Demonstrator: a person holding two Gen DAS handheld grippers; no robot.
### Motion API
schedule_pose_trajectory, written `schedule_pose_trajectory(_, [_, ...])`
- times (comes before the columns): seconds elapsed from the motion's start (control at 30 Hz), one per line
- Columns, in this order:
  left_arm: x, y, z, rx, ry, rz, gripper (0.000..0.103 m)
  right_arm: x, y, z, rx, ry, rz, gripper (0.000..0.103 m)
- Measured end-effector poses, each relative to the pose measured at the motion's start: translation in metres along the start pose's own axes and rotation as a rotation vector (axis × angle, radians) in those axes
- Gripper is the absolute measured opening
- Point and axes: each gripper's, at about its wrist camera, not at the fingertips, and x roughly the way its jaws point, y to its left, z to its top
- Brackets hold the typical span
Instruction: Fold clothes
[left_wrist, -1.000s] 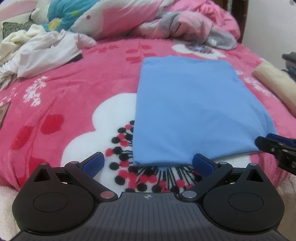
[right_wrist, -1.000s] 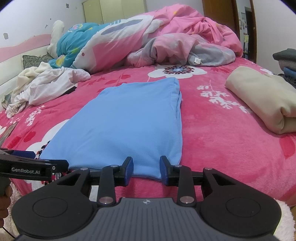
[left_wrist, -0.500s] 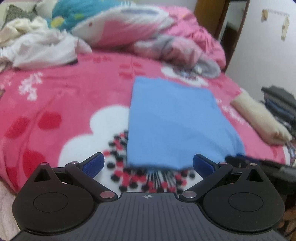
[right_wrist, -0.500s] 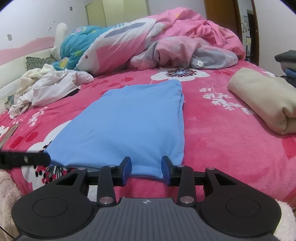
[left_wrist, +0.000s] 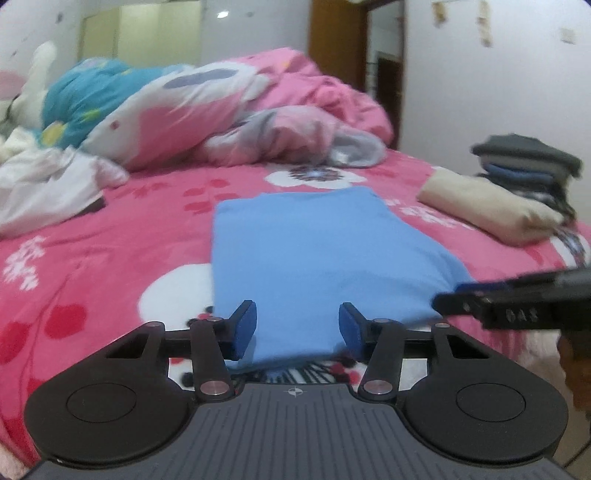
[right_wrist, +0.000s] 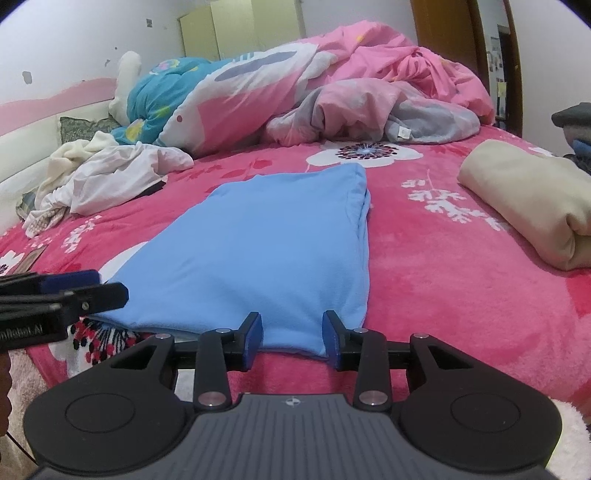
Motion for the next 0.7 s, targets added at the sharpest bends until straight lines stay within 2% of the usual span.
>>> schedule_pose_trajectory(0.13, [0.010, 0.007, -0.013, -0.005, 0.060, 0.003, 0.038, 0.000, 0.001, 0.000, -0.006, -0.001, -0.005, 0.038])
schedule_pose_trajectory(0.33, [0.007, 0.013, -0.017, -0.028, 0.051, -0.006, 0.039, -0.008, -0.002, 0.005, 0.029, 0.001, -0.021, 0.036])
schedule_pose_trajectory(0.43, [0.007, 0.013, -0.019, -0.032, 0.048, -0.007, 0.039, -0.022, 0.001, 0.012, 0.052, -0.052, -0.066, 0.037])
schedule_pose_trajectory(0.53, [0.006, 0.014, -0.020, -0.036, 0.045, -0.009, 0.039, -0.023, 0.013, 0.021, 0.008, -0.086, -0.031, 0.037])
schedule_pose_trajectory(0.7, [0.005, 0.013, -0.021, -0.046, 0.045, -0.002, 0.040, 0.006, 0.035, 0.021, -0.037, -0.045, 0.011, 0.036])
